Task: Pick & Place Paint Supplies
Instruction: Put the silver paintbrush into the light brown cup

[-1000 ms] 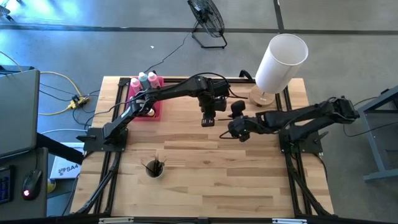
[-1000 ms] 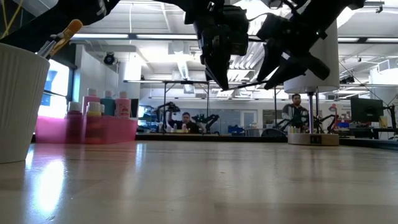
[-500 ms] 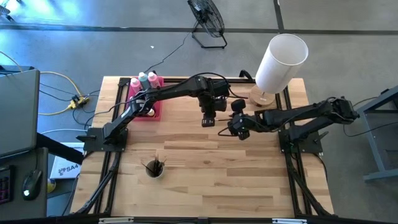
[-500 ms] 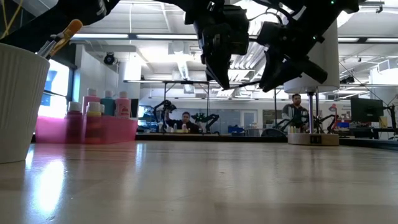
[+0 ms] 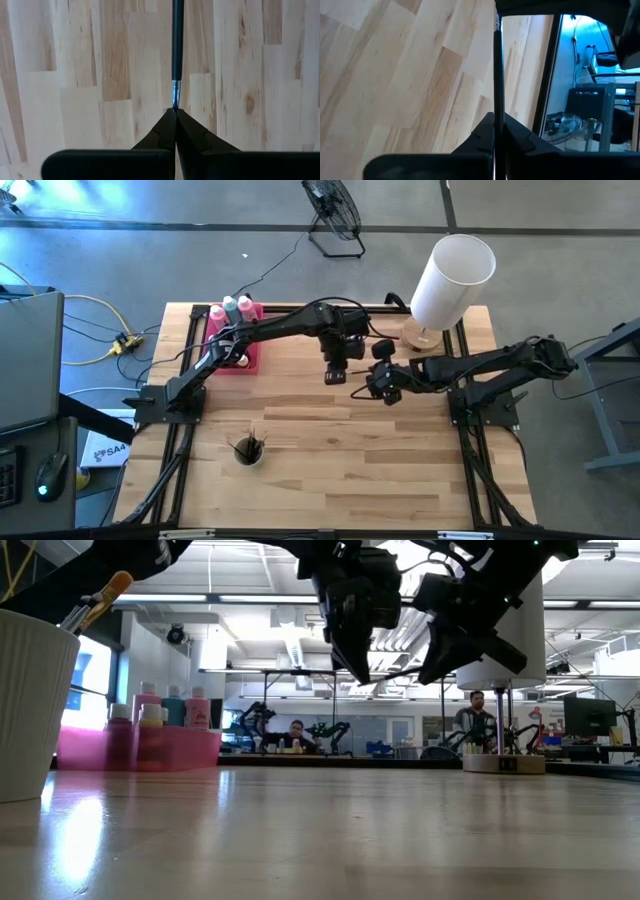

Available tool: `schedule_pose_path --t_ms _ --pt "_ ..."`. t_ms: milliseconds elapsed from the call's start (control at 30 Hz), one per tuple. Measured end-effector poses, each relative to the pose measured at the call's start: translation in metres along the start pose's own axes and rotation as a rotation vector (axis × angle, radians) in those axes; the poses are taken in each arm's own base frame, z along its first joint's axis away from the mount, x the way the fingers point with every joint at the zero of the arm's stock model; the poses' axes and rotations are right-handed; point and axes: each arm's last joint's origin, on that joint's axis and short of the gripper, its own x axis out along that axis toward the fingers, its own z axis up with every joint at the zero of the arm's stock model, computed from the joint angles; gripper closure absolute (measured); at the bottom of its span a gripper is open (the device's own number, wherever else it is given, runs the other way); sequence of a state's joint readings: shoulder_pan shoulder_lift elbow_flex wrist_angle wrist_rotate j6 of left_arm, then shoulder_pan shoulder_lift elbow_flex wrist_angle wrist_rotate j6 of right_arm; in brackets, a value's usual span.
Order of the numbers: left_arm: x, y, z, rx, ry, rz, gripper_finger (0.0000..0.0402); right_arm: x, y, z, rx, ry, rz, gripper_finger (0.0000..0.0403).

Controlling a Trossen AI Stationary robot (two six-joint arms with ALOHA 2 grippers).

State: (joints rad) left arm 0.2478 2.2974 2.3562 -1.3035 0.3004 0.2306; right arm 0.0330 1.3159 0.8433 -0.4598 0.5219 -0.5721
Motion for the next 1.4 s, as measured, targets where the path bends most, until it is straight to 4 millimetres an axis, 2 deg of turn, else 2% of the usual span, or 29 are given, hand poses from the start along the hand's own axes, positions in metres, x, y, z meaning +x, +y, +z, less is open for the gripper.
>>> schedule_pose_path --t_ms 200,300,400,600,733,900,1100,1200,1400 --pt "0.000 0.001 0.002 0.003 -0.016 0.016 0.0401 0.000 0.000 -0.001 -0.007 0.010 -0.006 0.0397" --pt "0.000 0.003 0.002 0.007 -0.009 0.077 0.0392 0.000 0.000 0.000 -0.004 0.007 -0.008 0.0398" --pt "0.000 0.006 0.003 0.008 -0.009 0.136 0.0369 0.000 0.000 0.000 -0.008 -0.008 0.008 0.0399" --pt "-0.002 0.012 0.001 -0.007 -0.006 0.141 0.0304 0.000 0.000 0.000 -0.007 -0.006 0.006 0.0399" --pt "-0.002 0.011 0.001 -0.005 0.002 0.167 0.0277 0.000 0.000 0.000 -0.008 -0.006 0.006 0.0399" --pt "-0.002 0.012 0.000 -0.055 0.012 0.212 0.0270 0.000 0.000 0.000 -0.008 -0.006 0.006 0.0399" --pt "-0.002 0.012 0.000 -0.134 -0.001 0.187 0.0270 0.000 0.000 0.000 0.026 -0.005 0.005 0.0399" --pt "-0.014 0.008 0.001 -0.075 -0.030 0.194 0.0270 0.000 0.000 0.000 0.027 -0.016 0.024 0.0399" --pt "-0.067 -0.006 0.003 0.047 -0.194 0.217 0.0270 -0.001 0.001 0.001 0.067 -0.032 0.042 0.0399"
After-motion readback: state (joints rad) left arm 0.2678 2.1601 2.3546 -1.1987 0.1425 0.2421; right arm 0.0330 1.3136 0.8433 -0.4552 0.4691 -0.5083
